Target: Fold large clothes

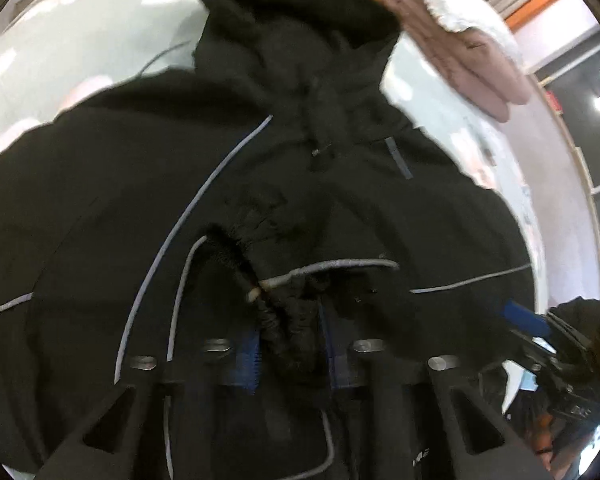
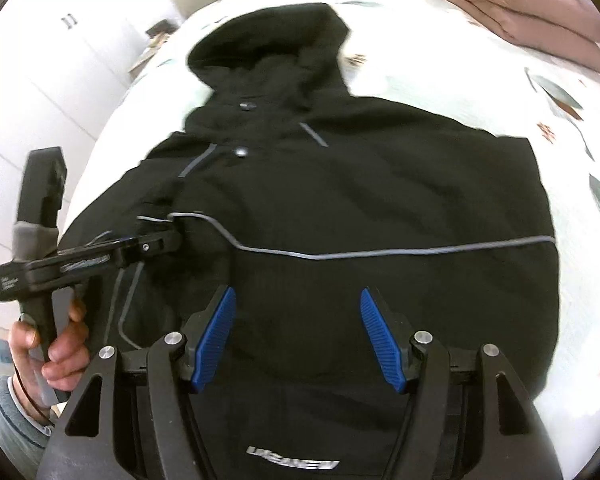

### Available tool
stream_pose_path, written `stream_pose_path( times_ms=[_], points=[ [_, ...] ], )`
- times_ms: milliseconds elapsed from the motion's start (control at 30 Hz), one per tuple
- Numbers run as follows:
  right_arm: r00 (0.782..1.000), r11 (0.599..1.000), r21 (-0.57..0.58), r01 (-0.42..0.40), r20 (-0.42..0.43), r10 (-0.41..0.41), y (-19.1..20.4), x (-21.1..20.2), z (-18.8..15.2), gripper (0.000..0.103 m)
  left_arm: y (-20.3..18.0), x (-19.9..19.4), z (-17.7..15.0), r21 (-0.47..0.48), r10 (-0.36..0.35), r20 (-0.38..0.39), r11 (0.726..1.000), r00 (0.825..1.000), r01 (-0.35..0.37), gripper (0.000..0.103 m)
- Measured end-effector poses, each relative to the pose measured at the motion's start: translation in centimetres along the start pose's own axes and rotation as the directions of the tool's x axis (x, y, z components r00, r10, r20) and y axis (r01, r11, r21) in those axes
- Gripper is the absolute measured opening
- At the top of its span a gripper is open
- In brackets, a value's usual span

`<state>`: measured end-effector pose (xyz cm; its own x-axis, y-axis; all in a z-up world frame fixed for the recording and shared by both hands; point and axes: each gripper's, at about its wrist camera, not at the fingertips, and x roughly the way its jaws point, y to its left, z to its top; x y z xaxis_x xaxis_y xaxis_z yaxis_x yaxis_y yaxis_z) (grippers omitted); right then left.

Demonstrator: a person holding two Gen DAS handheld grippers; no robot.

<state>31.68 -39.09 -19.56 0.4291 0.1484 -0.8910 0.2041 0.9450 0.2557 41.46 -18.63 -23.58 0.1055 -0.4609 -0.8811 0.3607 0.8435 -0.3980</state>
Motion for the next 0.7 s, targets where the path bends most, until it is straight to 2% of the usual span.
stream_pose_path(
  times_ms=[100,167,233,300,367,433,467,500,567,600,700],
  points=[
    [0.999,0.999,-0.003,0.039,0.016,-0.039,-0.5,-0.2,0.3,0.068,0.3,-2.7,0.3,-0.009,-0.022,0.095,1.000,0.995,0.023,0.022],
    [0.998,0.999,0.002,0.044,0.043,-0.044,-0.7,-0.7,0.9,0.068,1.5,-5.8,0.4,-0.038,-0.016,0.182,0.999,0.983,0.023,0.022],
    [0.998,0.999,0.015,0.038,0.059,-0.039,-1.1,-1.0,1.5,0.068,3.7,-8.2,0.2,-0.085,0.003,0.234,0.996,0.972,0.017,0.022],
    [0.997,0.999,0.023,0.048,0.063,-0.050,-0.8,-0.3,2.4,0.068,6.3,-8.7,-0.3,-0.116,0.027,0.219,0.993,0.975,-0.002,0.022],
    [0.996,0.997,0.024,0.077,0.048,-0.078,-0.3,1.5,3.0,0.068,9.3,-6.8,-1.6,-0.149,0.034,0.124,0.989,0.992,-0.015,0.024],
    [0.988,0.988,0.014,0.152,-0.005,-0.152,0.0,4.2,2.9,0.068,10.9,-4.8,-2.9,-0.149,0.051,0.055,0.988,0.997,-0.042,0.026],
    [0.975,0.977,0.002,0.211,-0.067,-0.211,0.0,6.4,2.7,0.068,11.5,-4.1,-3.4,-0.140,0.039,0.042,0.990,0.998,-0.032,0.026],
    [0.960,0.968,-0.015,0.251,-0.122,-0.251,-0.1,8.6,2.5,0.069,11.9,-3.7,-3.9,-0.134,0.016,0.043,0.991,0.999,-0.010,0.026],
    [0.958,0.960,-0.035,0.279,-0.064,-0.281,0.4,8.6,2.4,0.073,12.8,-4.1,-4.5,-0.159,-0.045,0.055,0.986,0.997,0.053,0.027],
    [0.954,0.957,-0.040,0.287,-0.073,-0.289,0.5,8.8,2.5,0.074,13.1,-4.4,-4.5,-0.176,-0.066,0.050,0.982,0.997,0.074,0.028],
    [0.958,0.963,-0.023,0.270,-0.091,-0.271,0.2,8.5,3.0,0.074,12.4,-6.9,-4.5,-0.154,-0.041,0.076,0.987,0.996,0.052,0.033]
  ],
)
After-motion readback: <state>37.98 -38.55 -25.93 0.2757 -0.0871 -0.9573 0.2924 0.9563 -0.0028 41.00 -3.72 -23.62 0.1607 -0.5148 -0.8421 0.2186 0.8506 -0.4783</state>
